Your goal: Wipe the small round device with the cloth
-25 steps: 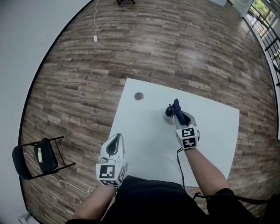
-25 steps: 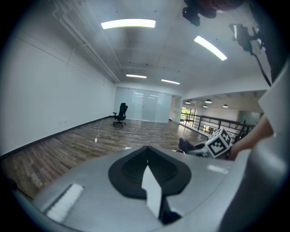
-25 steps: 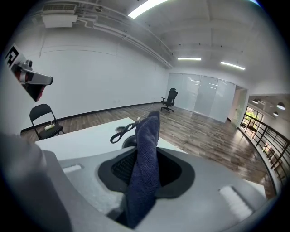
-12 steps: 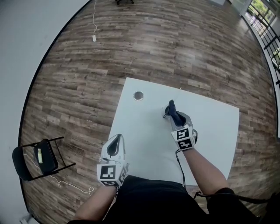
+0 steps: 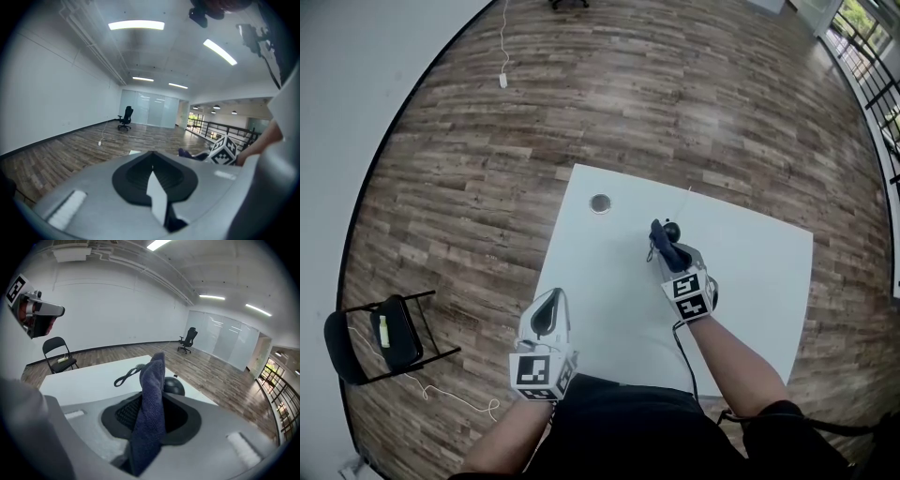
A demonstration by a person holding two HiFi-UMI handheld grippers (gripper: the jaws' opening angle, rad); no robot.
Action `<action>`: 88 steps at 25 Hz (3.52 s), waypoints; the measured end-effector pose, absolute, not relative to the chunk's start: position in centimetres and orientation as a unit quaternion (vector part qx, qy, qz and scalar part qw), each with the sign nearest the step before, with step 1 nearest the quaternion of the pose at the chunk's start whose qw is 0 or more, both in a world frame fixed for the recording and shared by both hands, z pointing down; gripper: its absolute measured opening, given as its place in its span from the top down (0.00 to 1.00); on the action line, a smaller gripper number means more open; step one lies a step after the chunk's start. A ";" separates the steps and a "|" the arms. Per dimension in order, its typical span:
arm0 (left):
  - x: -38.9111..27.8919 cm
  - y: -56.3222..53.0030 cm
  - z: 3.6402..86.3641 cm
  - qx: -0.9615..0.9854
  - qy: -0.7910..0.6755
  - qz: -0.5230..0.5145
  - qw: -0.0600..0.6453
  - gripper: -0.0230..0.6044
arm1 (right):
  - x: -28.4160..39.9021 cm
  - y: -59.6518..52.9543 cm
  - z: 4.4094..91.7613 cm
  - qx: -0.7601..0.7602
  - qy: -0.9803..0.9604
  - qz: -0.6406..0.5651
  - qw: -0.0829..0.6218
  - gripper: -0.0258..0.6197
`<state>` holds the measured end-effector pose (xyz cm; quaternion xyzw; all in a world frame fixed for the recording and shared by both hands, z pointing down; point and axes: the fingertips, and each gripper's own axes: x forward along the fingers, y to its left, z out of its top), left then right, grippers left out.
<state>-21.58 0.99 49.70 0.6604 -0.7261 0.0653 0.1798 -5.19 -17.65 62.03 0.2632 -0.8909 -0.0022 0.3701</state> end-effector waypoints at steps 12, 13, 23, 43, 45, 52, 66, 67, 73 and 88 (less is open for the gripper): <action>-22.0 2.1 50.5 0.647 -0.736 0.060 0.187 0.95 | 0.2 -16.7 67.9 0.303 -0.854 0.109 0.408 0.80; -21.8 1.9 50.4 0.650 -0.735 0.060 0.185 0.95 | 0.6 -17.3 67.2 0.314 -0.856 0.103 0.398 0.80; -21.5 1.5 49.1 0.662 -0.728 0.074 0.165 0.95 | 0.8 -22.4 59.5 0.386 -0.867 0.031 0.313 0.80; -22.3 3.5 48.6 0.644 -0.743 0.080 0.161 0.95 | -2.5 -22.0 61.7 0.333 -0.878 0.044 0.342 0.80; -22.4 3.7 48.6 0.642 -0.745 0.080 0.162 0.95 | -2.9 -21.8 61.7 0.328 -0.879 0.043 0.343 0.80; -22.6 4.4 48.7 0.634 -0.752 0.076 0.165 0.95 | -3.4 -21.7 61.7 0.321 -0.881 0.045 0.345 0.80; -22.7 4.7 49.4 0.630 -0.754 0.067 0.173 0.95 | -5.2 -20.1 61.8 0.293 -0.885 0.029 0.361 0.80; -22.7 4.7 49.5 0.630 -0.754 0.066 0.174 0.95 | -5.2 -19.9 61.8 0.292 -0.885 0.030 0.361 0.80; -22.6 4.8 49.9 0.628 -0.755 0.066 0.177 0.95 | -5.3 -19.7 61.8 0.289 -0.887 0.022 0.361 0.80; -26.4 6.3 50.6 0.620 -0.758 0.067 0.194 0.95 | -5.4 -14.9 70.0 0.286 -0.853 0.155 0.410 0.80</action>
